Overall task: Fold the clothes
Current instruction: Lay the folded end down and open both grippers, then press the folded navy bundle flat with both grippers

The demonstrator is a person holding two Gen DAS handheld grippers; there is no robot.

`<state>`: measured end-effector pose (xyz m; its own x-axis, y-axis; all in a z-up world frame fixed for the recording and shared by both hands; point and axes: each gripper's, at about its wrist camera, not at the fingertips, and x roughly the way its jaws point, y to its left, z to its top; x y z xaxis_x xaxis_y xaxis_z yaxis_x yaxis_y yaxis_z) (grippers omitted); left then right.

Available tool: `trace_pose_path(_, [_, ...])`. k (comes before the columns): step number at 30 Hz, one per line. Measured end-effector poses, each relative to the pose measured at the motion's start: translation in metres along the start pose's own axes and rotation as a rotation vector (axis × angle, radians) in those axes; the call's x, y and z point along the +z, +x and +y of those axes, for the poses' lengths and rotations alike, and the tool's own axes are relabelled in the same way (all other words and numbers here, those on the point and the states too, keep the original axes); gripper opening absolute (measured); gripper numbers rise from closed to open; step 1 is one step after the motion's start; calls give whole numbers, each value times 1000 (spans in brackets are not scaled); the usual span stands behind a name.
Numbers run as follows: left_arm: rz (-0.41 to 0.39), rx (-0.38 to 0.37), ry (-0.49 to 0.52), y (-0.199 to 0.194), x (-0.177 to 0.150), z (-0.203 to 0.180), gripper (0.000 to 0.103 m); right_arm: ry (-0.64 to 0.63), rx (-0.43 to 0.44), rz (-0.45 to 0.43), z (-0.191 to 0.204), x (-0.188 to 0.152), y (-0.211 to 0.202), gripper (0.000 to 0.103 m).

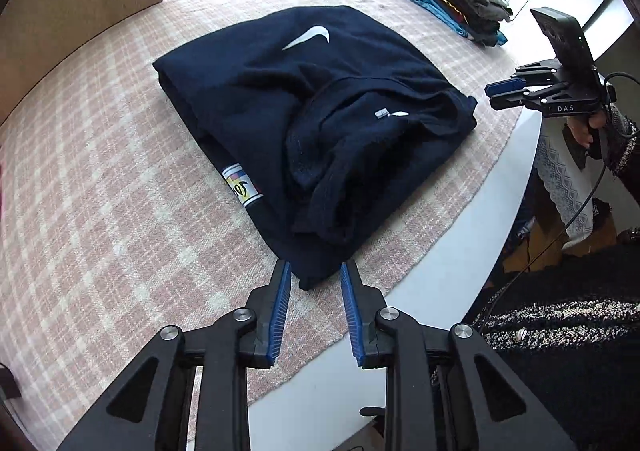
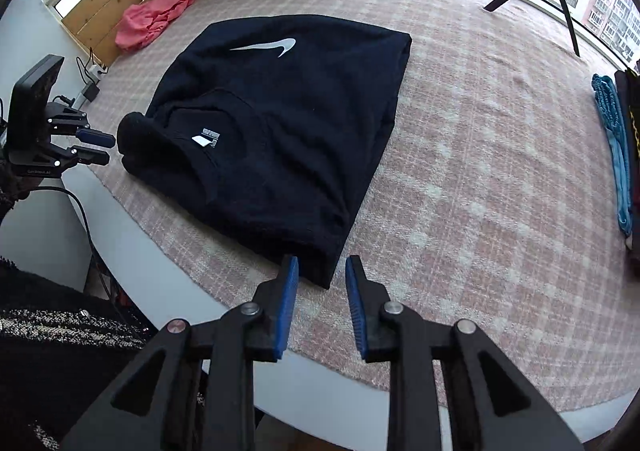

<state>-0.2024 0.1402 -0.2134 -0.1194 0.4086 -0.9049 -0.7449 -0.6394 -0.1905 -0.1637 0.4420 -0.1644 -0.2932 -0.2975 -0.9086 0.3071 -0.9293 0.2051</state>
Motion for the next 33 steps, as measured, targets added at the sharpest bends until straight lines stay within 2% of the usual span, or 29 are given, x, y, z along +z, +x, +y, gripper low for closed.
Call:
trace_pose_path(1, [-21,7,8,-2,6,-2,30,13,17,-36,-1,5,-4,37])
trace_pose_path(4, [-76,8,23,3,28,-4,30,42,68,-111,1,23,-6,38])
trace_pose_path(6, [-76,-45,40,15,35,-7,30,36,102,-115,7,32,7,38])
trace_pose_path(7, [-35,-62,61,25,32,-10,30,29,116,-102,11,33,16,38])
trace_pose_path(8, [31,-70,90,36,24,-13,29,19,124,-54,15,30,28,38])
trace_pose_path(10, [130,-29,151,46,2,-22,29,-35,104,82,24,14,44,38])
trace_pose_path(11, [132,-20,147,40,-4,-22,29,-65,85,128,28,5,46,38])
trace_pose_path(12, [127,-13,138,32,-9,-22,29,-76,66,119,28,-2,39,38])
trace_pose_path(14, [77,-52,43,15,-6,-8,31,-15,87,69,17,-6,22,38])
trace_pose_path(16, [17,-60,-58,5,5,11,35,68,116,15,3,-4,7,38])
trace_pose_path(19, [3,13,-195,14,25,44,35,154,104,-41,-13,5,5,38])
trace_pose_path(20, [4,10,-218,18,32,51,35,159,107,-42,-12,9,7,38])
trace_pose_path(23, [12,-14,-280,31,53,71,35,109,142,-65,9,21,11,38])
trace_pose_path(28, [23,-53,-382,52,89,105,35,-8,254,-92,67,47,30,38])
trace_pose_path(33, [40,-82,-468,72,119,133,35,-90,315,-47,113,62,67,38])
